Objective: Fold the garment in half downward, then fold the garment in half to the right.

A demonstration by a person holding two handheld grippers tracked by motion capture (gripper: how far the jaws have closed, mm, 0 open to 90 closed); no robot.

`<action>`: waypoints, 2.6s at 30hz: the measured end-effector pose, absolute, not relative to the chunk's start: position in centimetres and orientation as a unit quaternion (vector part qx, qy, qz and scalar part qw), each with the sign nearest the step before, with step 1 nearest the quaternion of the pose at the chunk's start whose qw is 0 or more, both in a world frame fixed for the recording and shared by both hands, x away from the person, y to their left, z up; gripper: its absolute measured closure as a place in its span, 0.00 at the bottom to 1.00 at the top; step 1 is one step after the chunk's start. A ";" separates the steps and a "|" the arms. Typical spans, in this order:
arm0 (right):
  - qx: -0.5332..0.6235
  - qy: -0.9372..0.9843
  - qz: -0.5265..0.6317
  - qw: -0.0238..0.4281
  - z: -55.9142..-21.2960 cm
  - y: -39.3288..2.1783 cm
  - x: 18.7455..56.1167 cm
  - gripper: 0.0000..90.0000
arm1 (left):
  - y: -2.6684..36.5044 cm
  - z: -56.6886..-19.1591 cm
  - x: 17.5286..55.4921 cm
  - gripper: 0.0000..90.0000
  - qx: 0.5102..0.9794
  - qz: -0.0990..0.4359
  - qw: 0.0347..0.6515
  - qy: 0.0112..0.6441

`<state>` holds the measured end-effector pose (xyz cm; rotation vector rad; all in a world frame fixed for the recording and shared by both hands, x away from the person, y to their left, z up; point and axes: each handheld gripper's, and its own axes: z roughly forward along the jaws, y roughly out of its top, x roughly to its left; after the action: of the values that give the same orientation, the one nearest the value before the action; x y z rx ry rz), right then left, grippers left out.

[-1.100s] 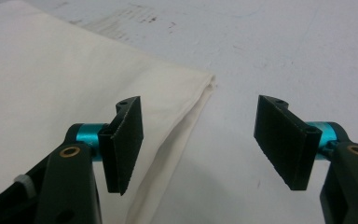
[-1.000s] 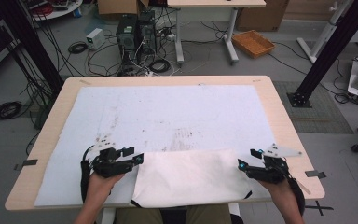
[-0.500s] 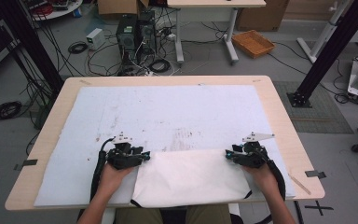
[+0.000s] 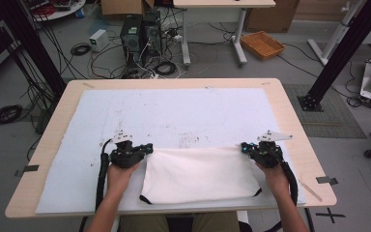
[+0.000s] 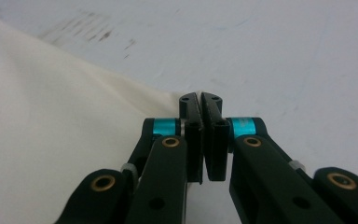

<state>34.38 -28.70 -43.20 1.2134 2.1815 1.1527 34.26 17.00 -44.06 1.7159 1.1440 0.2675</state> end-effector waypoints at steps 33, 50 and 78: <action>0.471 0.758 0.403 0.202 -43.2 -30.8 32.7 0.53 | 17.9 -43.2 32.8 0.49 0.693 0.135 0.535 0.464; 0.407 0.748 0.452 0.266 -41.1 -31.9 28.7 0.23 | 20.8 -42.9 29.5 0.26 0.676 0.172 0.549 0.460; 0.434 0.732 0.455 0.262 -41.8 -32.3 28.6 0.23 | 17.5 -43.4 27.1 0.26 0.730 0.142 0.478 0.467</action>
<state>28.62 -32.31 -41.80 1.1737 1.9817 1.2304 27.06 17.54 -43.37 1.7830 1.1415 0.3479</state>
